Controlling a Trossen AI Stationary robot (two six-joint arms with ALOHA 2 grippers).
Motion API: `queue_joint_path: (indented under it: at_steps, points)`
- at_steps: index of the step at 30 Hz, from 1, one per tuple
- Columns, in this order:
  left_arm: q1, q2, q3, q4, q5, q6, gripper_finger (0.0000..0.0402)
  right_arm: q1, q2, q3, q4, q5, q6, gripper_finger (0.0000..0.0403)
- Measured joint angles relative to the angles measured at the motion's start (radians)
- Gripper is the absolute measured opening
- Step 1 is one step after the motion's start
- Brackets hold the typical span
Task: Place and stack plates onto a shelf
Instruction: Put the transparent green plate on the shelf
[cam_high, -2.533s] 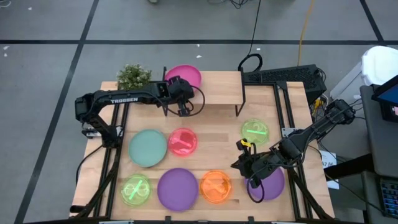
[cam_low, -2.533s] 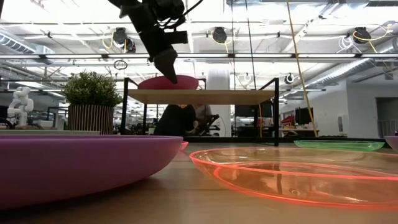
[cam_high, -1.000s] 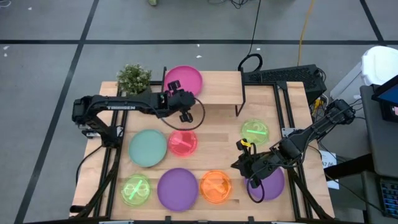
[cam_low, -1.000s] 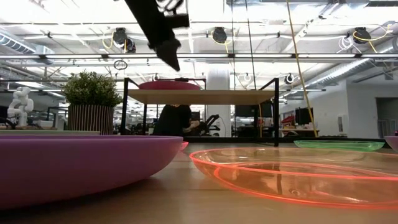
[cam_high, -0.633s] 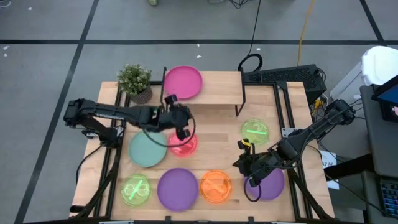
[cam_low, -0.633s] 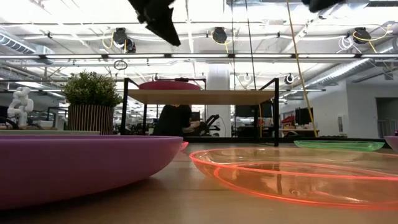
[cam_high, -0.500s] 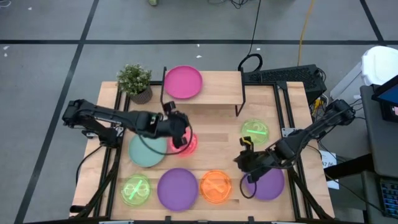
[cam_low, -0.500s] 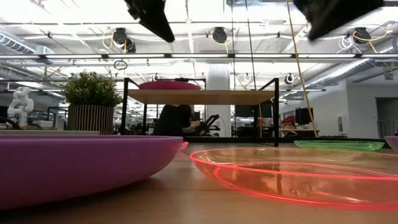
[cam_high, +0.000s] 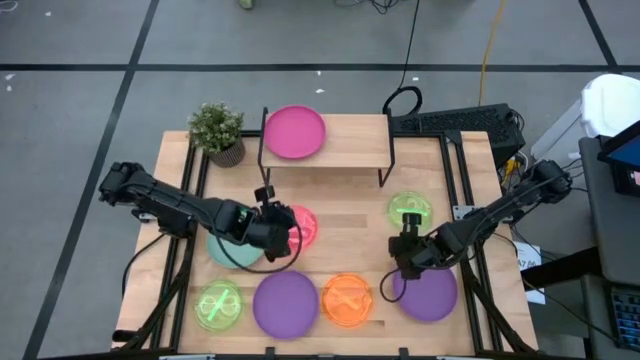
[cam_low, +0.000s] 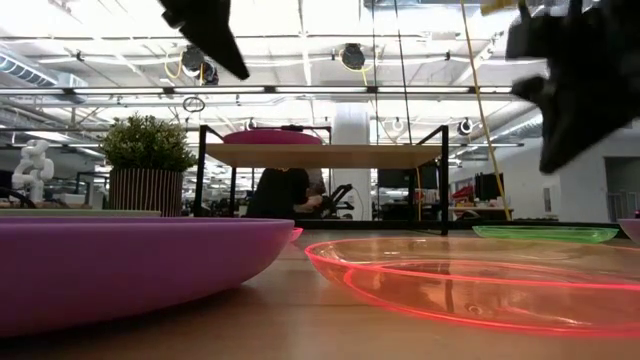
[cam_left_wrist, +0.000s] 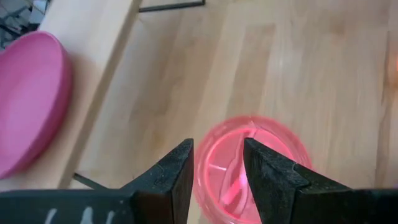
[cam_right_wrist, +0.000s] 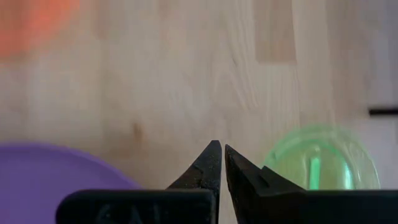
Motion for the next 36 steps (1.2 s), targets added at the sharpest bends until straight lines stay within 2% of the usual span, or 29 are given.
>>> queue_joint_path:
  at_steps: [7,11,16,20,24,36]
  points:
    - [-0.024,0.0,-0.035,0.018,-0.007,-0.05,0.0145,-0.031,0.0,-0.108,0.009,0.006,0.01,0.002]
    - [-0.024,0.0,-0.035,0.07,-0.006,-0.038,0.0145,-0.047,0.0,-0.166,0.047,0.057,0.017,0.0058]
    - [-0.024,0.0,-0.035,0.104,-0.006,-0.028,0.0145,-0.076,0.0,-0.224,0.127,0.058,-0.032,0.0112]
    - [-0.03,0.0,-0.035,0.104,0.011,-0.022,0.0145,-0.093,0.0,-0.24,0.149,0.057,-0.046,0.0134]
    - [-0.03,0.0,-0.035,0.104,0.013,-0.017,0.0145,-0.113,0.0,-0.241,0.148,0.055,-0.047,0.0133]
    - [-0.029,0.0,-0.035,0.104,0.016,-0.007,0.0145,-0.151,0.029,-0.241,0.163,-0.022,-0.036,0.0088]
